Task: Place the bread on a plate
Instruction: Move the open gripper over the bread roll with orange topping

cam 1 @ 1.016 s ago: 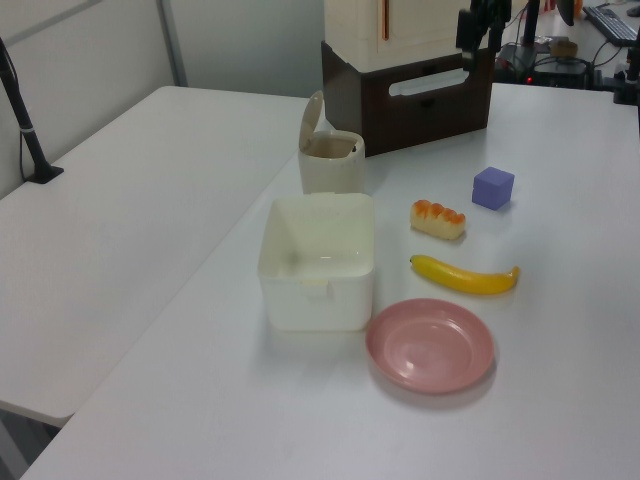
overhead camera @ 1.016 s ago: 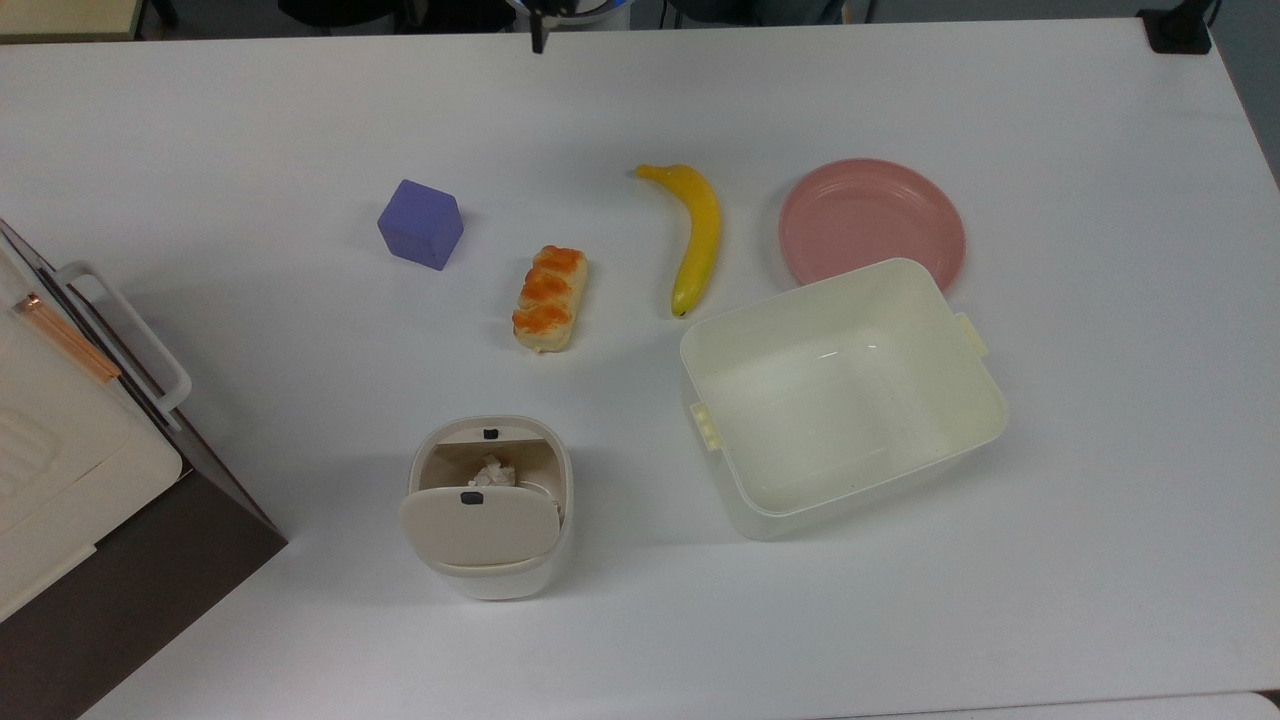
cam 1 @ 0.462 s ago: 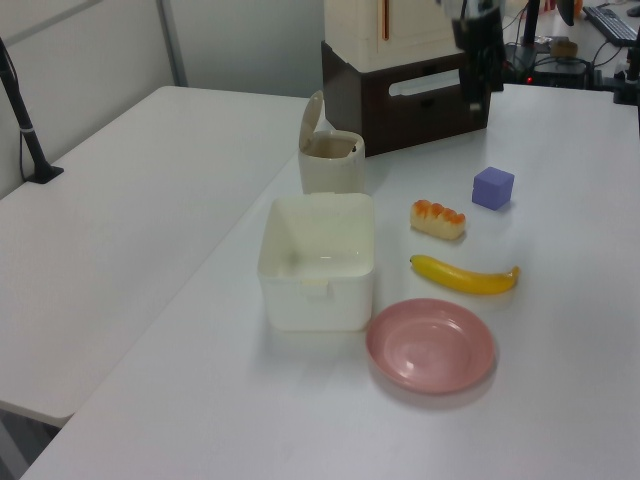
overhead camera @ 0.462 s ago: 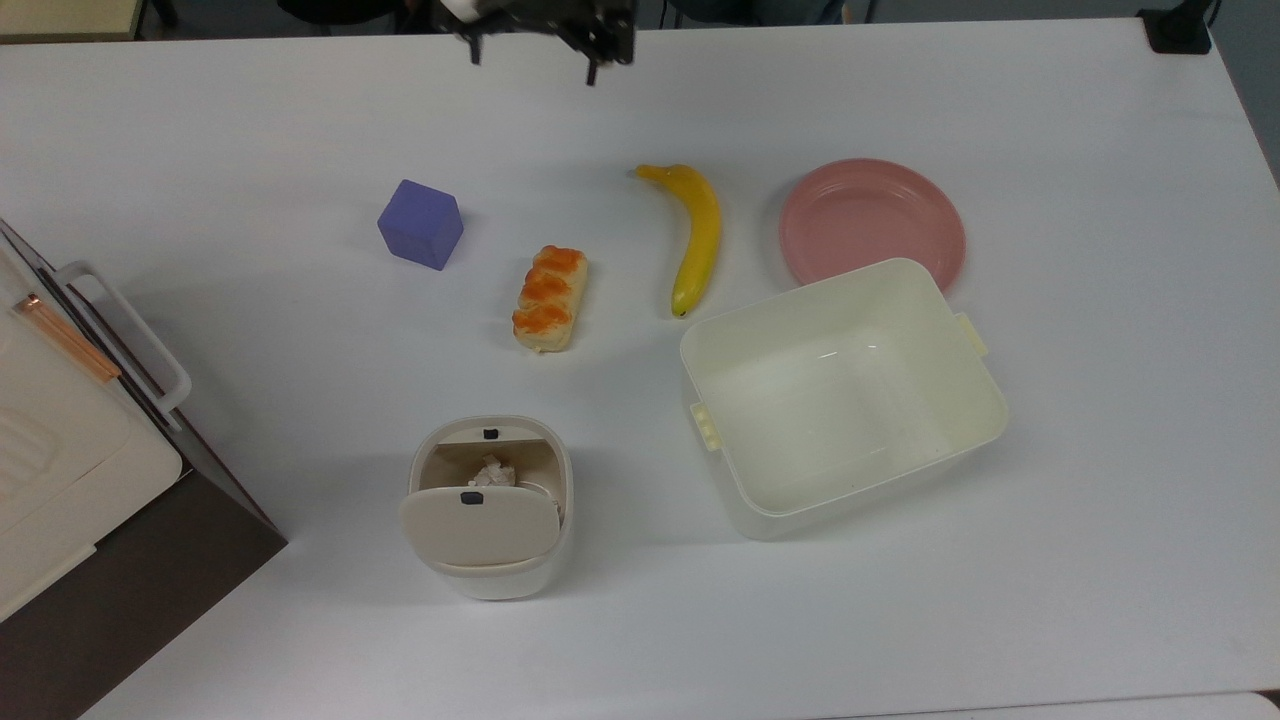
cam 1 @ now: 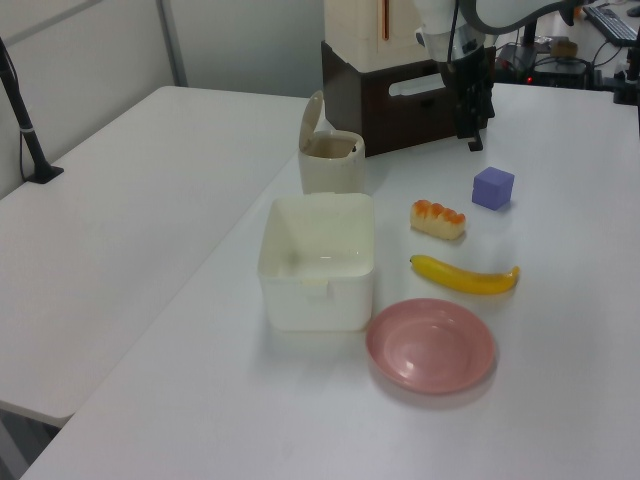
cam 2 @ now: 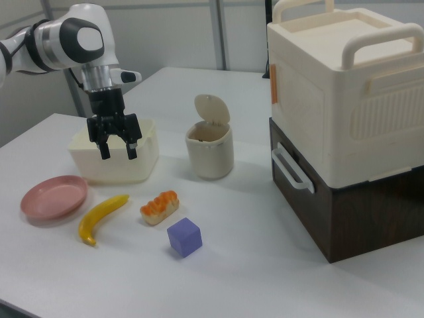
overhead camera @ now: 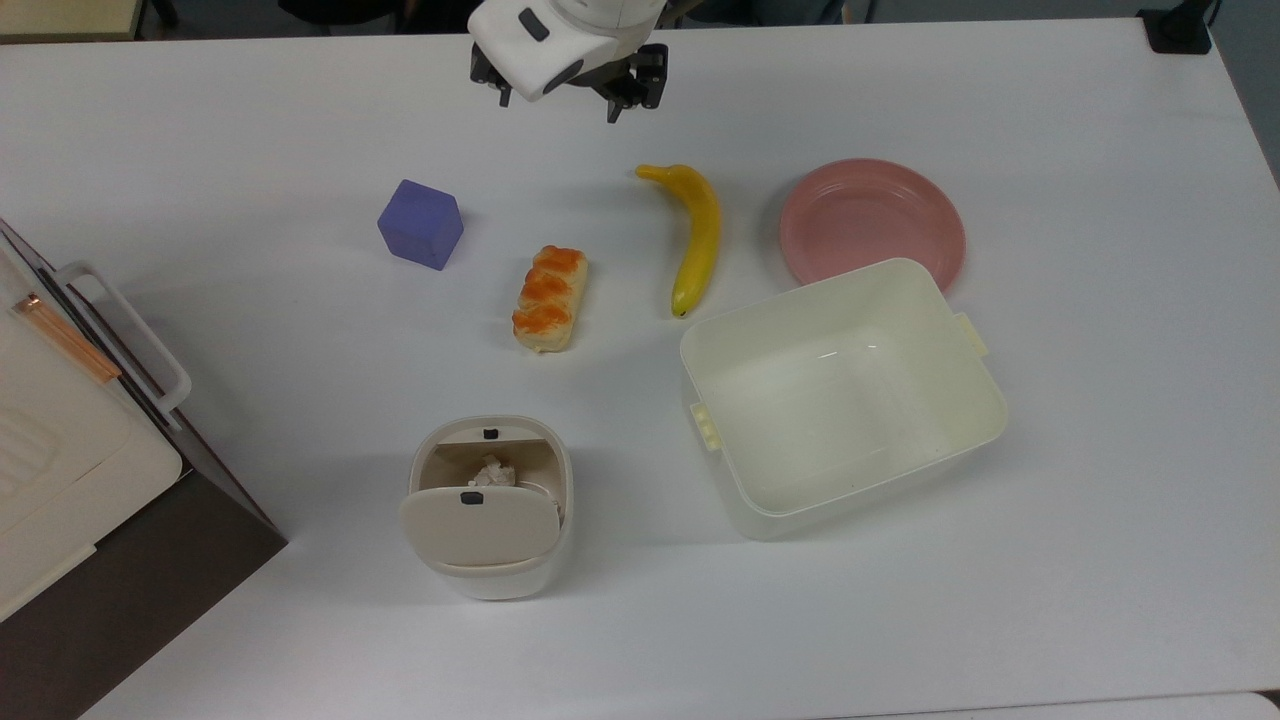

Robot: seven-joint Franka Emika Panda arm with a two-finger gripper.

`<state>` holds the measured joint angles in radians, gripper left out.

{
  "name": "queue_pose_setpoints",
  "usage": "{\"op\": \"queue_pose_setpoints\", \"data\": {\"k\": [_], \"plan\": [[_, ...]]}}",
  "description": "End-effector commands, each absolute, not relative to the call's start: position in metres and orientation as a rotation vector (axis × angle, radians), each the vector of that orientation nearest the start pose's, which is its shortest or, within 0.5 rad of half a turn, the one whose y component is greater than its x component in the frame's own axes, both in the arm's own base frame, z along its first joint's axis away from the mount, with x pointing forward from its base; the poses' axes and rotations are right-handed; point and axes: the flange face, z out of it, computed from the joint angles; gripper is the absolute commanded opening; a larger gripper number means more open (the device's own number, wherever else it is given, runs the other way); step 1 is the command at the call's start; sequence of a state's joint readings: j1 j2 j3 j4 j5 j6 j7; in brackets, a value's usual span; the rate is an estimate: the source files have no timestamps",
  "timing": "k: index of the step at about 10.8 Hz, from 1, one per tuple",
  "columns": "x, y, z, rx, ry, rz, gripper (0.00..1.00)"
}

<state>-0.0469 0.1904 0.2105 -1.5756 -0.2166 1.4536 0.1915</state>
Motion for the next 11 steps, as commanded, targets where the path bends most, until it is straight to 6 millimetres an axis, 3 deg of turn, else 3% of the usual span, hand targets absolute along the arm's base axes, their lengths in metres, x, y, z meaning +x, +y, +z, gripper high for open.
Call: {"op": "queue_pose_setpoints", "data": {"k": [1, 7, 11], "plan": [[0.577, 0.054, 0.507, -3.380, 0.022, 0.507, 1.00], [0.578, 0.038, 0.463, -3.448, -0.095, 0.631, 1.00], [0.581, 0.033, 0.460, -3.451, -0.087, 0.594, 1.00]]}}
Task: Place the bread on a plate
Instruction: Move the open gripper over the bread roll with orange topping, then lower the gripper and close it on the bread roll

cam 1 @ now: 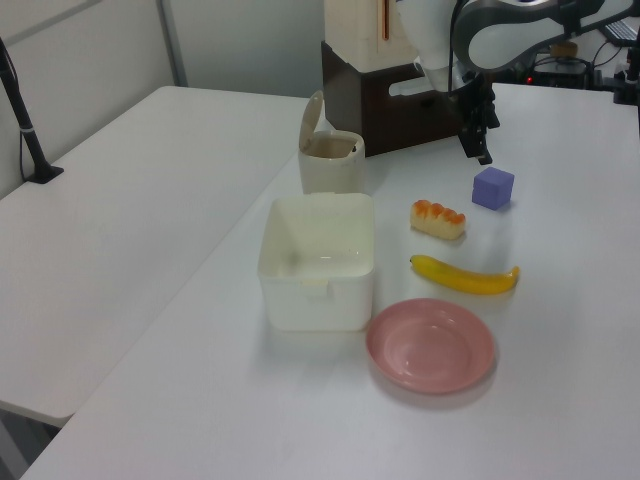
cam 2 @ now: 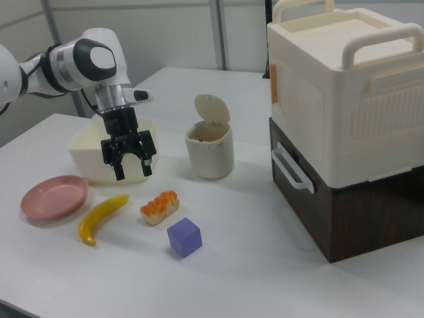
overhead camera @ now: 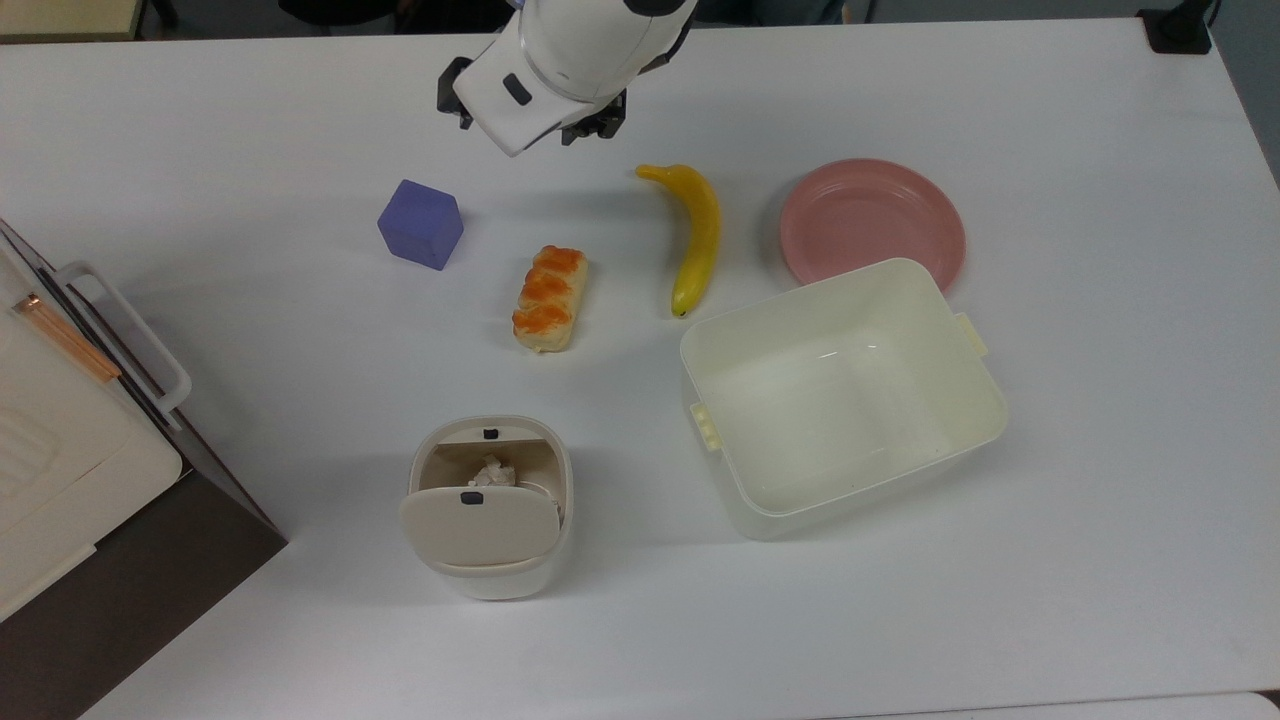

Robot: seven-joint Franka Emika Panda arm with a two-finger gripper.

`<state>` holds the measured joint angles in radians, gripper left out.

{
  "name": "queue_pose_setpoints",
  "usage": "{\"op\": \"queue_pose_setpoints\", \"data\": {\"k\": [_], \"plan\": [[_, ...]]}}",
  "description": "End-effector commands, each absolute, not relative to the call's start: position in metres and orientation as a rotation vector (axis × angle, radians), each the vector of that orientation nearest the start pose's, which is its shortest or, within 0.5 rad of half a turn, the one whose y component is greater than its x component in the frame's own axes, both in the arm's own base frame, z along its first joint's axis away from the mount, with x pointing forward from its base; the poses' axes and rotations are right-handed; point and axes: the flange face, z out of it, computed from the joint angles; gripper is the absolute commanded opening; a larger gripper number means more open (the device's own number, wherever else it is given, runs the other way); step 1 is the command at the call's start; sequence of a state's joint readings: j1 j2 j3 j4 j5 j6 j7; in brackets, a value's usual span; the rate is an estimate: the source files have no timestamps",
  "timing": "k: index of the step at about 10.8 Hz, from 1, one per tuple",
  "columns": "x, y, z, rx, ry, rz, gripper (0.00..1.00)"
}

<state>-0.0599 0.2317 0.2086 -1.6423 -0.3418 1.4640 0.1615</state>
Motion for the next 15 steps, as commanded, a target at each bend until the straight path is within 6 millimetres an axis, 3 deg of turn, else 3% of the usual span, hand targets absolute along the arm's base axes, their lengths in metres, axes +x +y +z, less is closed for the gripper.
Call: {"op": "queue_pose_setpoints", "data": {"k": [1, 6, 8, 10, 12, 15], "plan": [[0.580, 0.027, 0.451, -3.453, -0.083, 0.620, 1.00], [0.587, 0.025, 0.422, -3.476, -0.165, 0.573, 1.00], [0.597, 0.025, 0.401, -3.466, -0.377, 0.629, 1.00], [0.610, 0.031, 0.394, -3.459, -0.401, 0.442, 1.00], [0.622, 0.039, 0.376, -3.467, -0.306, 0.237, 1.00], [0.627, 0.044, 0.347, -3.449, -0.318, 0.209, 1.00]]}}
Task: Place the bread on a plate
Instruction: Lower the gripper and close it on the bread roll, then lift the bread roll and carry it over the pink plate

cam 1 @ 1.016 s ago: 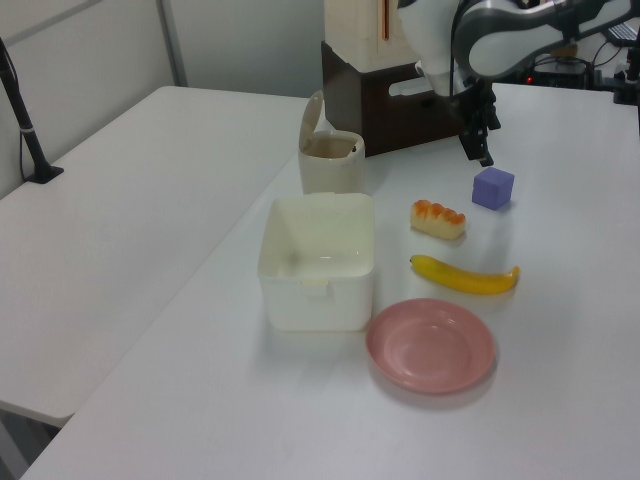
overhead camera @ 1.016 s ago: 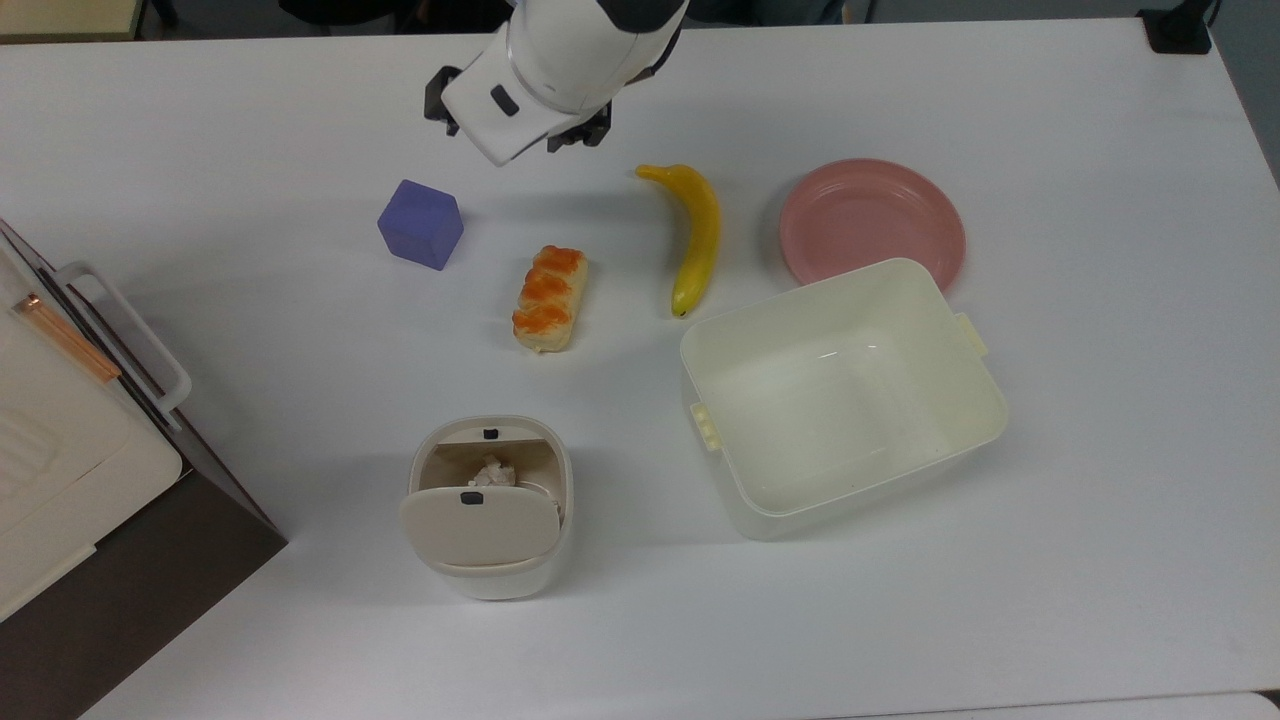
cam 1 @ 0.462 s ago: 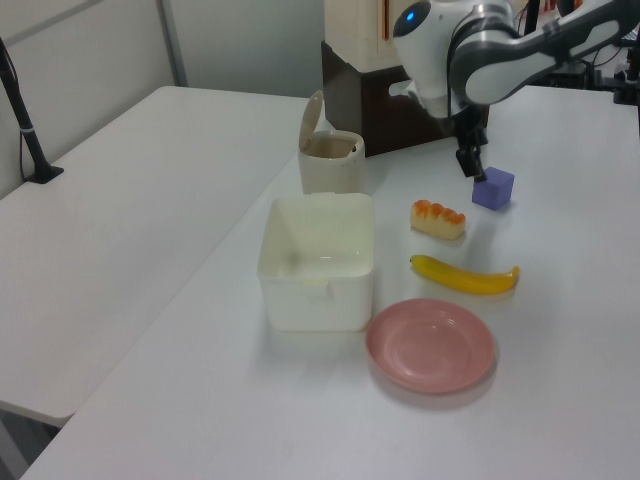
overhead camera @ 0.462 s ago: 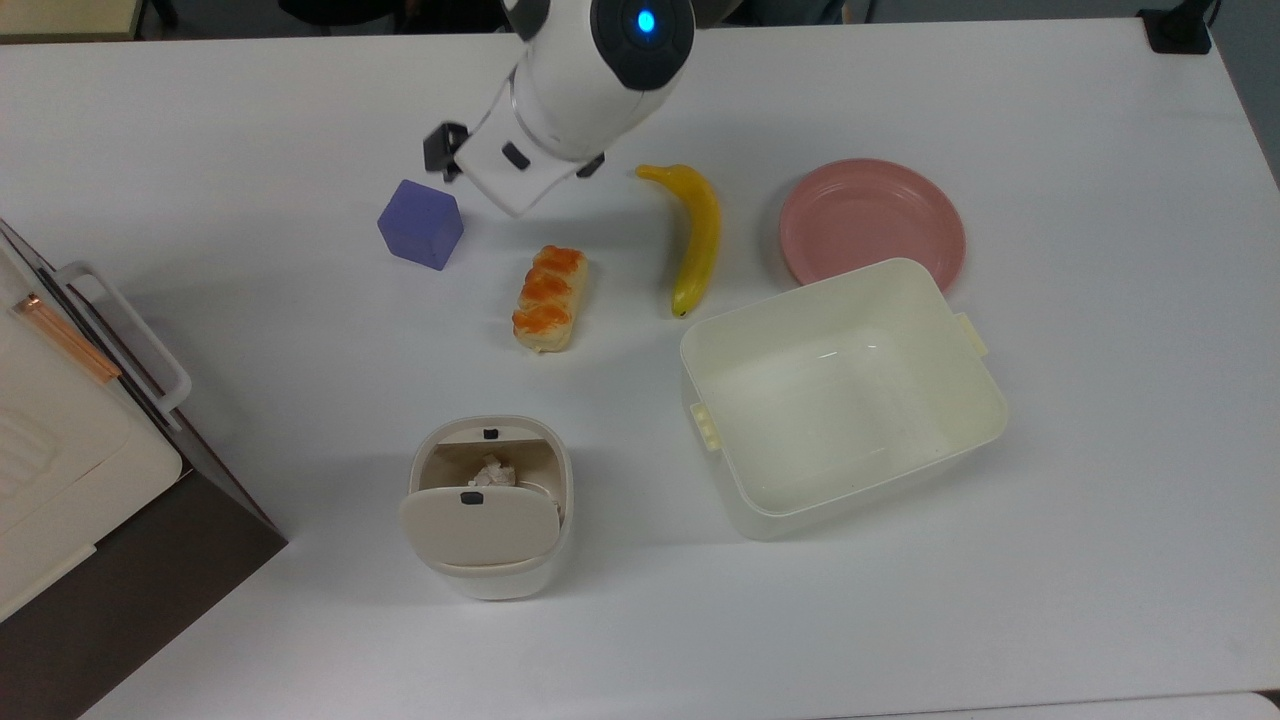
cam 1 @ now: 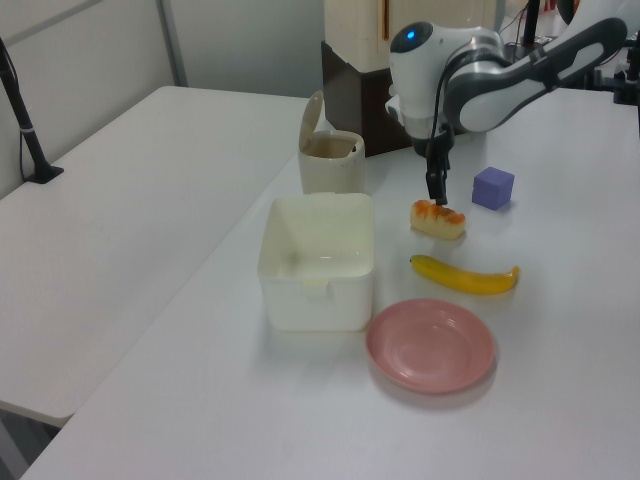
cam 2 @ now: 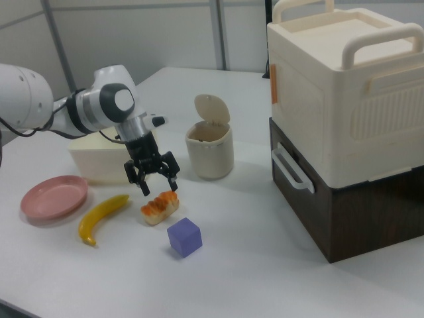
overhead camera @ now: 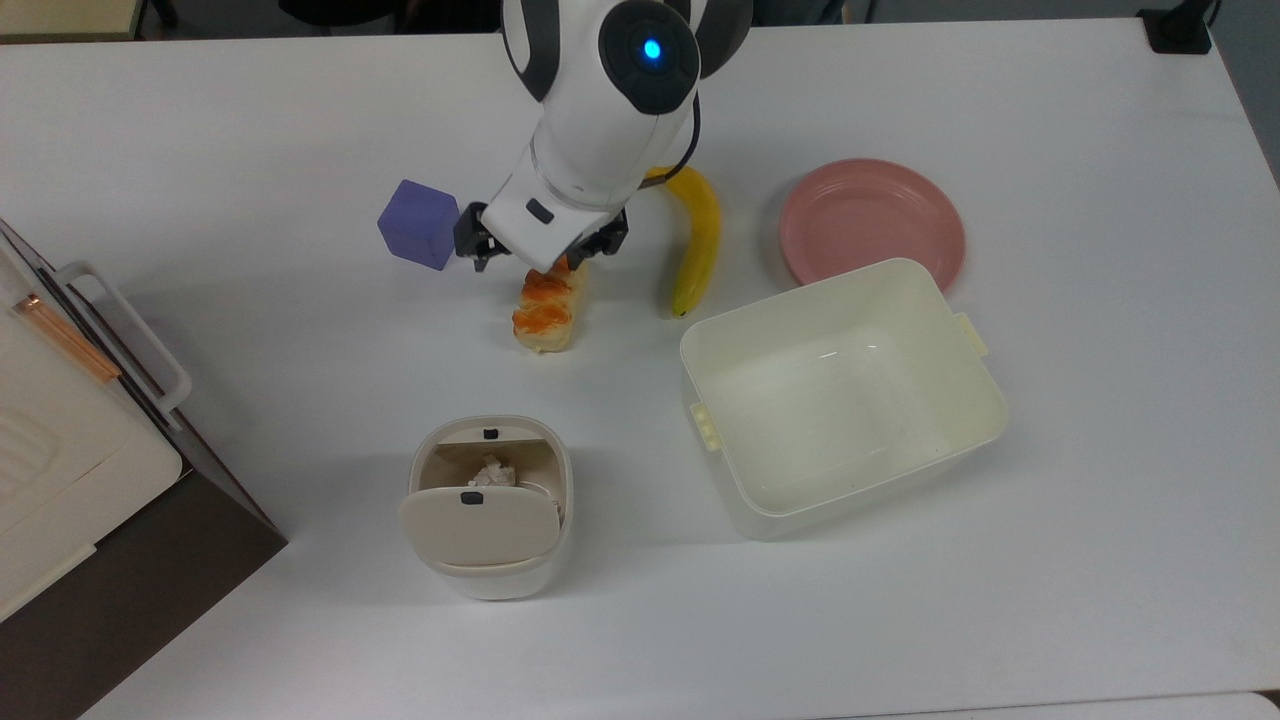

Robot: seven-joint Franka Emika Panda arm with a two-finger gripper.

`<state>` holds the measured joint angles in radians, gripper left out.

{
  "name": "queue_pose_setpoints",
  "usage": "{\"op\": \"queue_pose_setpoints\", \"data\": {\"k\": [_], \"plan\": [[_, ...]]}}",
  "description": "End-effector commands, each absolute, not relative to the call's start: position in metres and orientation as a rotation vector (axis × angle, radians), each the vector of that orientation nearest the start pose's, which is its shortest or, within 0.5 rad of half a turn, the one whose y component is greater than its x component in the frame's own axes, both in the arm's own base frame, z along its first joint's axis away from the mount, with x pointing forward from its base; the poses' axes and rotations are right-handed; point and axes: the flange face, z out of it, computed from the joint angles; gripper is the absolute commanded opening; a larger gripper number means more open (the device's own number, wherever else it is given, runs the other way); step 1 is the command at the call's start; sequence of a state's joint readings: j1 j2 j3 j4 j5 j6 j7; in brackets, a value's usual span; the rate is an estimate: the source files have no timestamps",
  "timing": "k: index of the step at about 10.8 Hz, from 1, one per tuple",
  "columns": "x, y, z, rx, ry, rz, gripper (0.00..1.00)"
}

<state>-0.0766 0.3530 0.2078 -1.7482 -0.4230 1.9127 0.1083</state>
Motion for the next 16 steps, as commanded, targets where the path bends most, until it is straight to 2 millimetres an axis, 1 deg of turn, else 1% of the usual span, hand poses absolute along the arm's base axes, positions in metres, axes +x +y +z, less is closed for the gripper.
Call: {"op": "queue_pose_setpoints", "data": {"k": [1, 2, 4, 5, 6, 8, 9, 12, 13, 14, 16], "plan": [[0.625, 0.049, 0.330, -3.431, -0.351, 0.165, 1.00], [0.622, 0.053, 0.321, -3.421, -0.378, 0.111, 1.00], [0.622, 0.049, 0.320, -3.424, -0.373, 0.114, 1.00], [0.622, 0.049, 0.318, -3.424, -0.382, 0.117, 0.91], [0.621, 0.050, 0.318, -3.421, -0.394, 0.124, 0.71], [0.621, 0.050, 0.318, -3.422, -0.380, 0.120, 0.04], [0.621, 0.051, 0.317, -3.422, -0.372, 0.120, 0.00], [0.621, 0.052, 0.322, -3.423, -0.343, 0.110, 0.00], [0.621, 0.054, 0.332, -3.430, -0.306, 0.081, 0.00], [0.619, 0.060, 0.348, -3.438, -0.290, 0.055, 0.00], [0.605, 0.095, 0.385, -3.452, -0.344, 0.048, 0.00]]}}
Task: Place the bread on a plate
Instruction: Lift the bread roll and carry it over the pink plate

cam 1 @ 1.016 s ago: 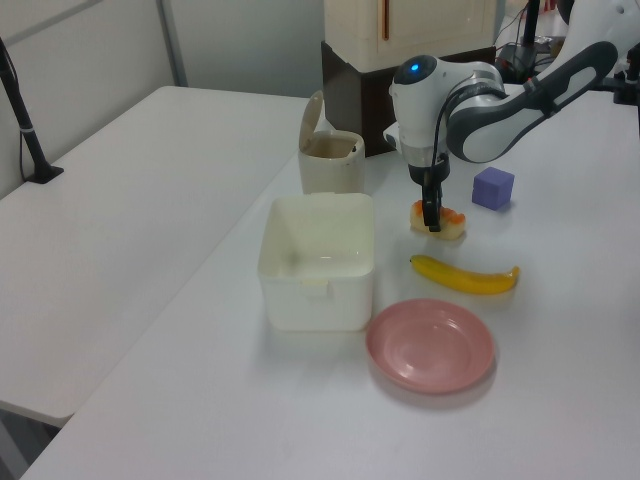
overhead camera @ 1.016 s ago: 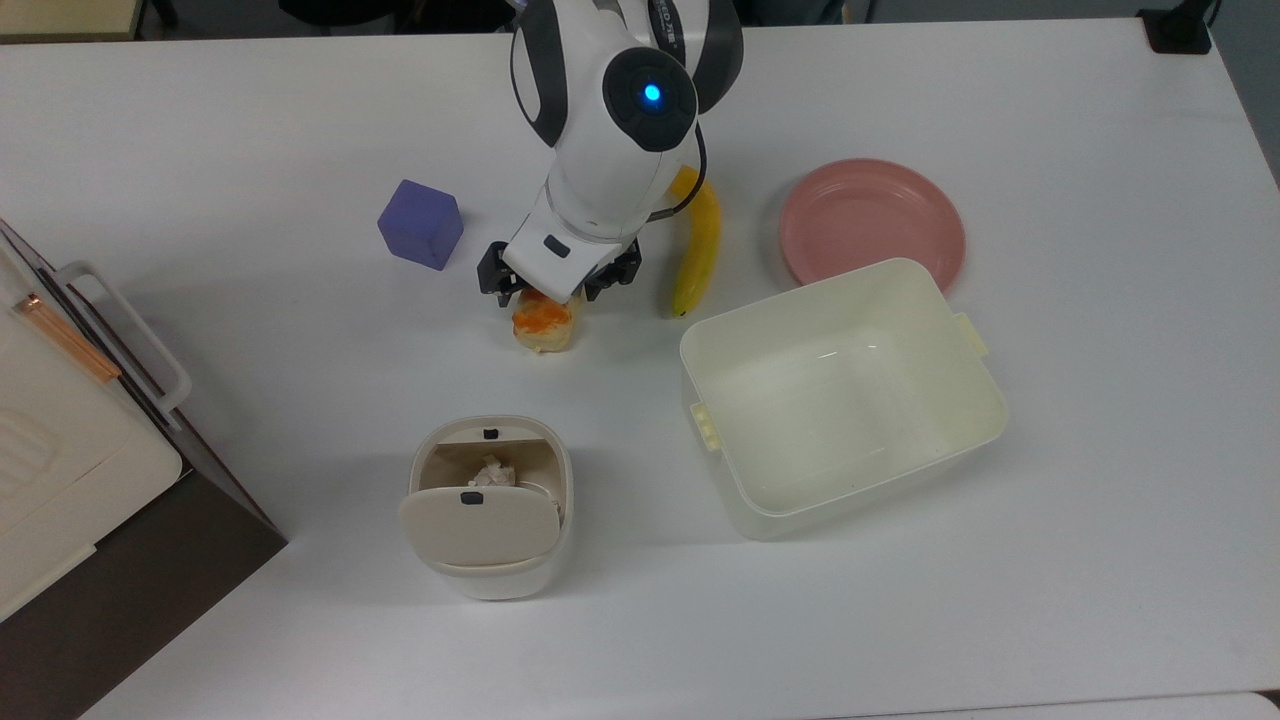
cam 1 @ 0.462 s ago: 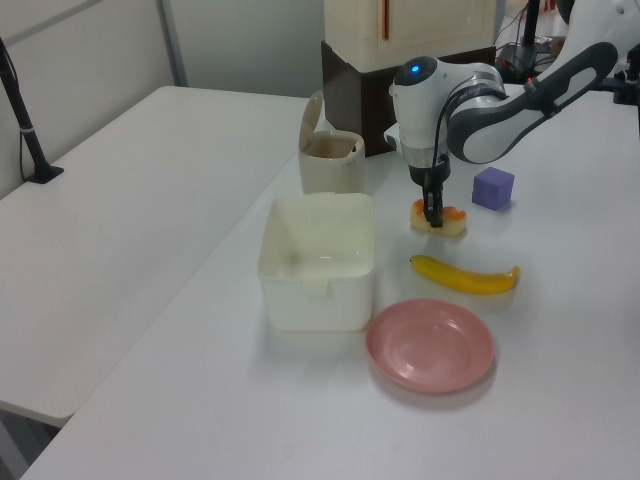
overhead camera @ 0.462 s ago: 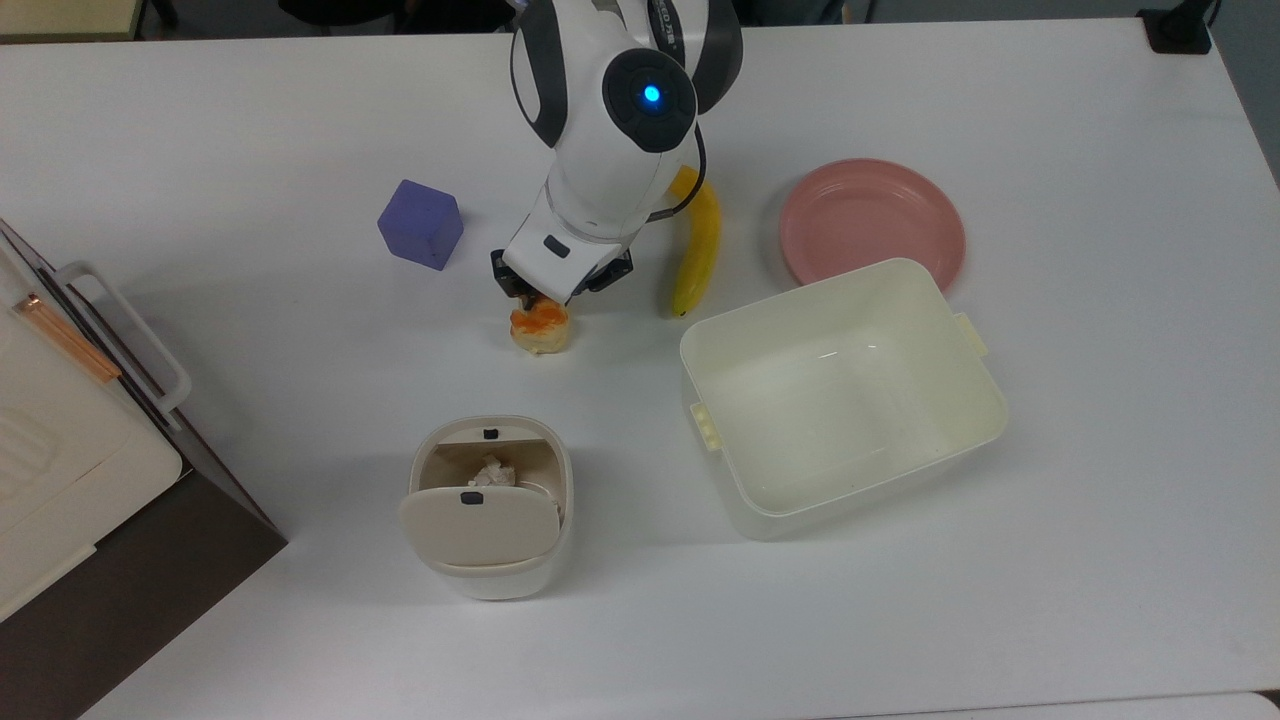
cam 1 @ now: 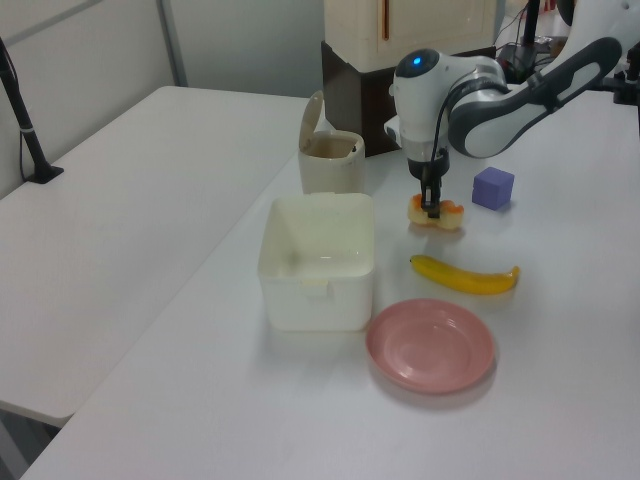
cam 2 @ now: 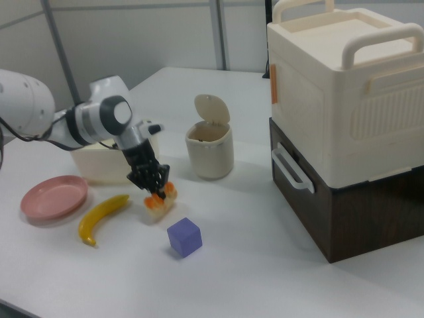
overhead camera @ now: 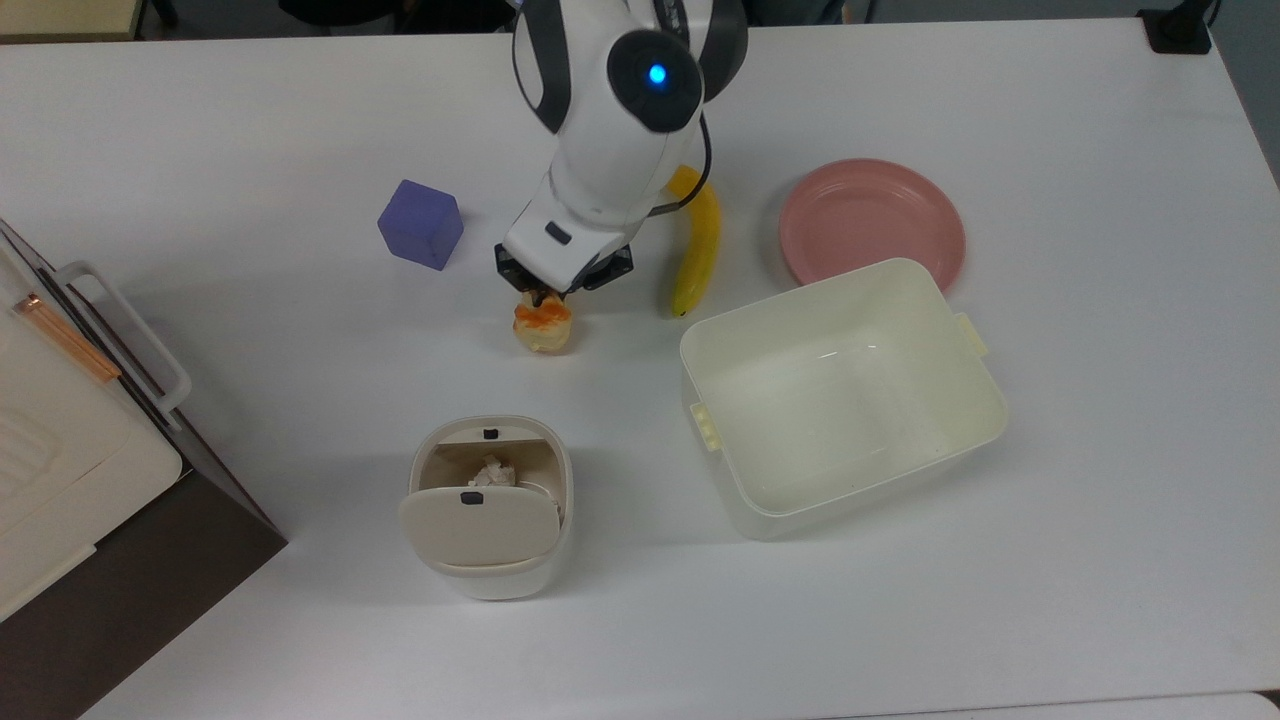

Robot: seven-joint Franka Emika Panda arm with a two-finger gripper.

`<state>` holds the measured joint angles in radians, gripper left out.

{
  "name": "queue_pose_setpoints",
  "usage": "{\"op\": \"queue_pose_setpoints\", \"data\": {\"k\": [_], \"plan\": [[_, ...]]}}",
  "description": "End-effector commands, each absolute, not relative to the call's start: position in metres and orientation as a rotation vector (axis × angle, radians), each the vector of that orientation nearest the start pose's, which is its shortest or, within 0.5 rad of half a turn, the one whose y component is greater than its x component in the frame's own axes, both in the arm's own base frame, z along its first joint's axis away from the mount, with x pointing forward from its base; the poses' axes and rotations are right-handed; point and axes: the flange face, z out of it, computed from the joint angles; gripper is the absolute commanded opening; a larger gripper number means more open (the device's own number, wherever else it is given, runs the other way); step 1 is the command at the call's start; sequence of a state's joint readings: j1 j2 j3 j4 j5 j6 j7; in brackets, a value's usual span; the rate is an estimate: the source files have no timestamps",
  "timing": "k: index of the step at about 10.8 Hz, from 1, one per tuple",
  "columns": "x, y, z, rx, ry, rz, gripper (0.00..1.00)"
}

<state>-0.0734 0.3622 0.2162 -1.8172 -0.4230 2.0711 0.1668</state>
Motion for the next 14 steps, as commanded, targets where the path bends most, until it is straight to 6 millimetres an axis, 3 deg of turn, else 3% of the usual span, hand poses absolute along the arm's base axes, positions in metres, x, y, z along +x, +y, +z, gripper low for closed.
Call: {"op": "queue_pose_setpoints", "data": {"k": [1, 3, 4, 7, 9, 14], "plan": [[0.595, 0.120, 0.400, -3.454, -0.383, 0.043, 0.00], [0.571, 0.190, 0.412, -3.462, -0.370, 0.027, 0.00], [0.561, 0.221, 0.407, -3.465, -0.366, 0.004, 0.00], [0.552, 0.291, 0.388, -3.450, -0.326, -0.037, 0.00], [0.546, 0.319, 0.385, -3.438, -0.301, -0.060, 0.00], [0.514, 0.372, 0.342, -3.440, -0.325, 0.000, 0.00]]}}
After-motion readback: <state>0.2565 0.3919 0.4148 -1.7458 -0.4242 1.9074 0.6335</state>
